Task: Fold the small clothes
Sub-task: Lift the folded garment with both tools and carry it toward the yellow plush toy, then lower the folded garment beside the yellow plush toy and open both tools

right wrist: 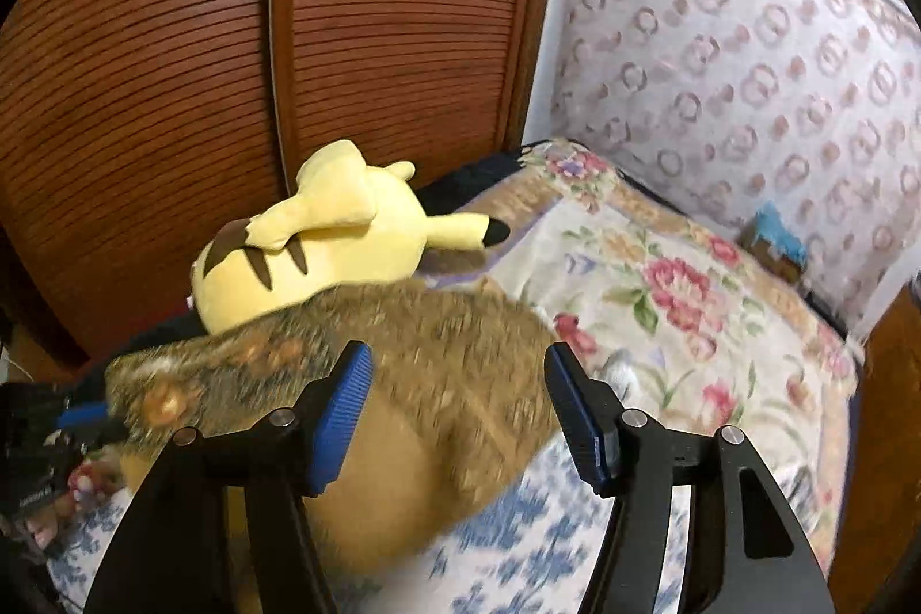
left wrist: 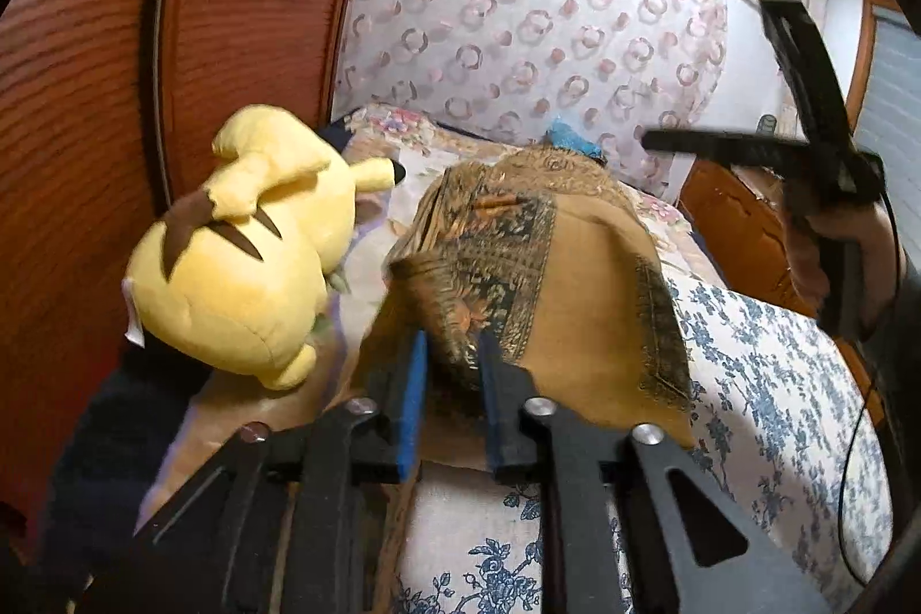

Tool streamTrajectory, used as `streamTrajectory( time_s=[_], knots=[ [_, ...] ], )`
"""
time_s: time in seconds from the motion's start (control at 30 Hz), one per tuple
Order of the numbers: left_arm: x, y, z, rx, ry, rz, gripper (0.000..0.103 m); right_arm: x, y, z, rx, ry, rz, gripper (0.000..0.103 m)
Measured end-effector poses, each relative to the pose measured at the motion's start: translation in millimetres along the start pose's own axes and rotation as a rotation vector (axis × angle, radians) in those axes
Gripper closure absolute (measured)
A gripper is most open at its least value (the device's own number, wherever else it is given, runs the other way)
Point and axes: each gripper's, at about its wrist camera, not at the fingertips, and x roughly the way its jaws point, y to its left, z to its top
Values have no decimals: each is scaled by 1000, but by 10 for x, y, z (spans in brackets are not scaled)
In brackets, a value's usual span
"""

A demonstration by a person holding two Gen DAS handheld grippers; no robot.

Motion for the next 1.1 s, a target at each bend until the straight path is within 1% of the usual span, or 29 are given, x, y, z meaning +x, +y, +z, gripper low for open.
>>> streamTrajectory(
  time_s=[0.07,0.1,0.17,0.2,0.23,0.3,0.4,0.47,0.57,0.67,0.77,0.87,1.0,1.03,1.1],
  knots=[
    [-92,-61,19,32,-24,8,72,-139,-7,-146,27,-10,-3,39],
    [-126,-90,29,44,-32,9,65,-202,-9,-208,42,-16,2,39],
    [-202,-159,52,72,-50,-8,62,-350,4,-356,68,-25,10,39],
    [-231,-206,67,89,-50,-21,58,-431,31,-435,73,-38,30,39],
    [-259,-247,76,97,-52,-33,47,-541,9,-527,82,-52,42,39],
    [-319,-336,95,108,-60,-54,33,-707,38,-652,99,-68,34,37],
    [-423,-493,112,138,-77,-63,23,-909,29,-767,118,-79,21,30],
    [-488,-604,130,169,-90,-66,21,-1067,51,-858,140,-93,2,23],
    [-554,-773,137,210,-85,-95,20,-1274,90,-1002,167,-118,-36,20],
    [-633,-932,117,233,-95,-116,20,-1505,119,-1172,209,-152,-73,19],
    [-668,-1102,63,259,-87,-107,20,-1707,145,-1387,256,-173,-121,19],
    [-738,-1270,-12,288,-99,-107,20,-1917,185,-1578,291,-174,-161,19],
    [-841,-1480,-7,296,-114,-145,20,-2226,262,-1725,328,-189,-239,19],
    [-869,-1540,8,294,-122,-154,20,-2401,307,-1795,339,-200,-250,19],
    [-913,-1649,41,295,-133,-173,20,-2585,338,-1843,356,-219,-281,19]
  ],
)
